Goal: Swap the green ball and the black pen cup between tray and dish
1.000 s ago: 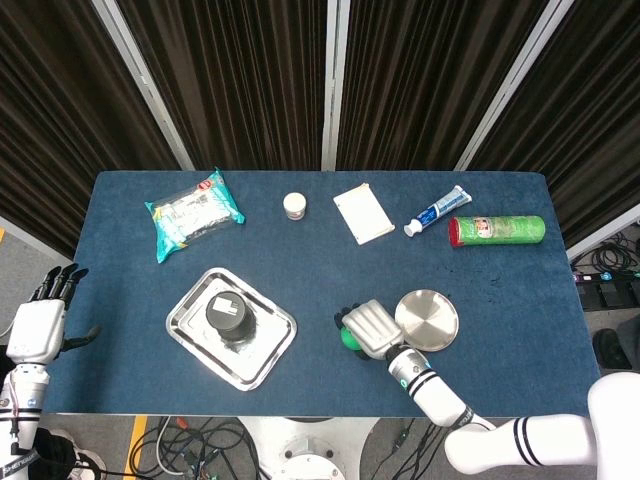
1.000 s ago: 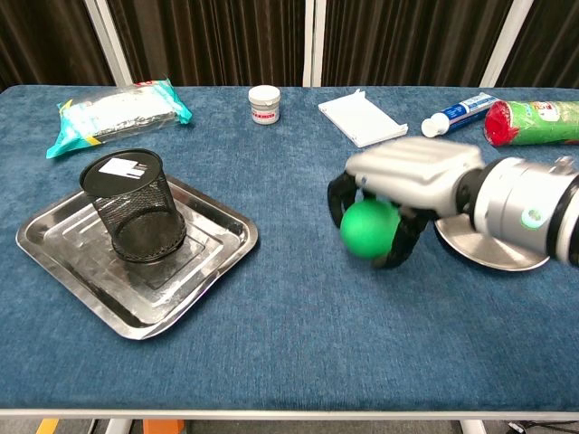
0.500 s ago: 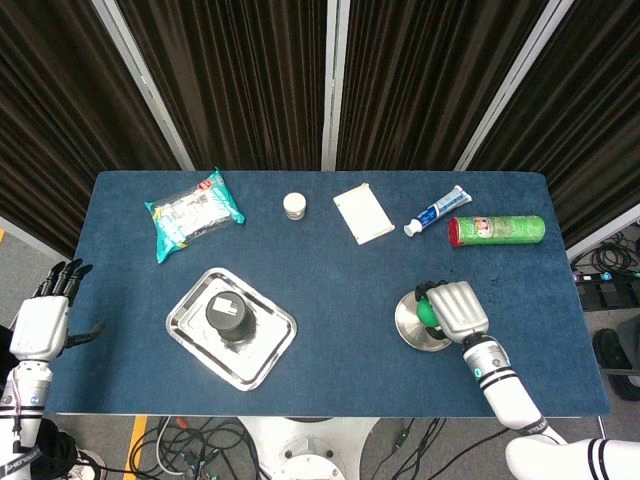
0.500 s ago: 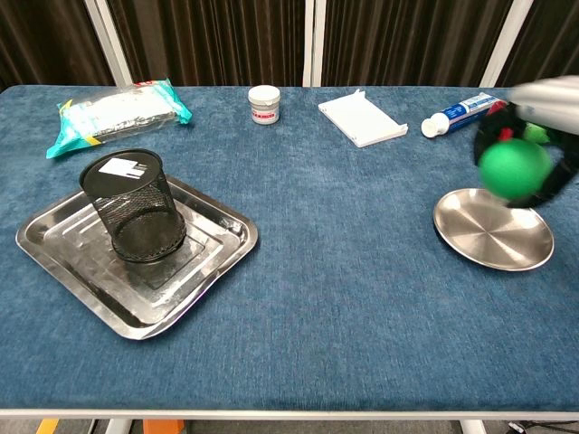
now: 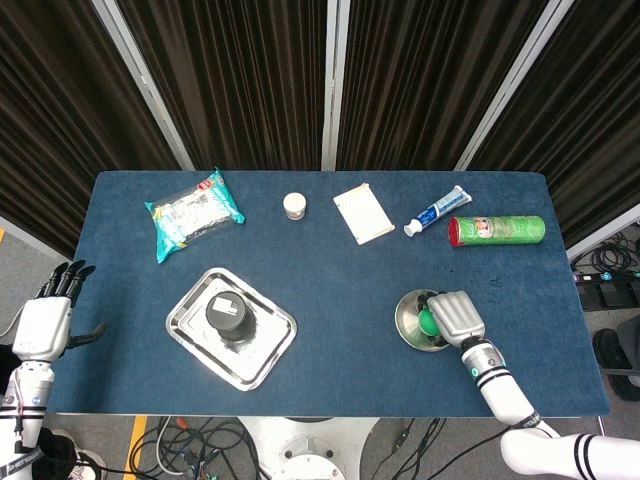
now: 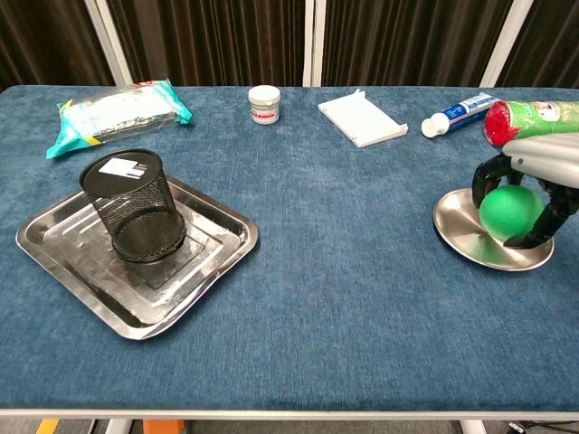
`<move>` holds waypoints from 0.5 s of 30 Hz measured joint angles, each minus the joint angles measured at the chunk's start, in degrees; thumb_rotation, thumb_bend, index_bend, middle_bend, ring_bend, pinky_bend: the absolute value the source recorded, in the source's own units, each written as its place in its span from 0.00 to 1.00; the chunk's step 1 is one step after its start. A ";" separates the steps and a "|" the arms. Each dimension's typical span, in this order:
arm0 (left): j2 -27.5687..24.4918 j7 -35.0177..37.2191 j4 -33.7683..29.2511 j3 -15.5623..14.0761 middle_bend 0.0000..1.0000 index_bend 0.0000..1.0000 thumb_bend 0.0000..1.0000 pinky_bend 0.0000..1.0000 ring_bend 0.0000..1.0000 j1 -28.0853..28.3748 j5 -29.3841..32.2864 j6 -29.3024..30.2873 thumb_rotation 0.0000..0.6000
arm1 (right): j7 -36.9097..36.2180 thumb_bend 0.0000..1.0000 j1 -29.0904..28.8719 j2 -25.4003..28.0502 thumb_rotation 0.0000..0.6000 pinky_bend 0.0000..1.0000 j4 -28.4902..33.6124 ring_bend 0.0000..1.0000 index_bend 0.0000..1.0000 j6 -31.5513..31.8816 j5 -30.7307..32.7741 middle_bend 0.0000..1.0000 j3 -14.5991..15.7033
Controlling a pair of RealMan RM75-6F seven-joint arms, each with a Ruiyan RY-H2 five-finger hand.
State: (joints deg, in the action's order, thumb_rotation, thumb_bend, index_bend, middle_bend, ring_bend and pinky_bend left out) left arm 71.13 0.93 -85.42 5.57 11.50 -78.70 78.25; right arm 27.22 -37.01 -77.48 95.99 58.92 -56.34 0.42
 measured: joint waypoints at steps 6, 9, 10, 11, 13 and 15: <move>-0.24 0.15 -0.06 -0.13 0.05 0.13 0.15 0.21 0.01 -0.23 -0.55 0.49 1.00 | -0.94 0.14 0.27 -0.86 1.00 0.54 -1.44 0.31 0.37 -0.90 -0.61 0.36 -0.57; -0.23 0.15 -0.13 -0.21 0.05 0.13 0.15 0.21 0.01 -0.26 -0.59 0.43 1.00 | -1.50 0.12 0.47 -0.70 1.00 0.46 -1.38 0.22 0.31 -1.15 -1.22 0.31 -0.69; -0.24 0.11 -0.14 -0.19 0.05 0.13 0.15 0.21 0.01 -0.20 -0.59 0.30 1.00 | -1.73 0.11 0.56 -0.56 1.00 0.42 -1.30 0.19 0.29 -1.19 -1.49 0.29 -0.72; -0.25 0.10 -0.17 -0.20 0.05 0.13 0.15 0.21 0.01 -0.18 -0.62 0.26 1.00 | -2.07 0.09 0.69 -0.32 1.00 0.37 -1.13 0.15 0.25 -1.22 -1.86 0.26 -0.76; -0.33 0.09 -0.37 -0.10 0.05 0.13 0.15 0.21 0.01 -0.09 -0.70 0.29 1.00 | -2.48 0.08 0.98 0.18 1.00 0.31 -0.85 0.11 0.21 -1.10 -2.48 0.22 -0.80; -0.49 -0.02 -0.71 -0.06 0.05 0.13 0.15 0.21 0.01 -0.10 -0.78 0.42 1.00 | -2.97 0.06 1.42 0.96 1.00 0.30 -0.32 0.10 0.17 -0.66 -3.05 0.20 -0.88</move>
State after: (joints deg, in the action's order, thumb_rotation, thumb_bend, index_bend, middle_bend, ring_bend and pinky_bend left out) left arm 70.64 0.91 -86.13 5.50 11.39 -79.48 78.68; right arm 24.25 -35.59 -76.52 95.67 58.26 -59.39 -0.46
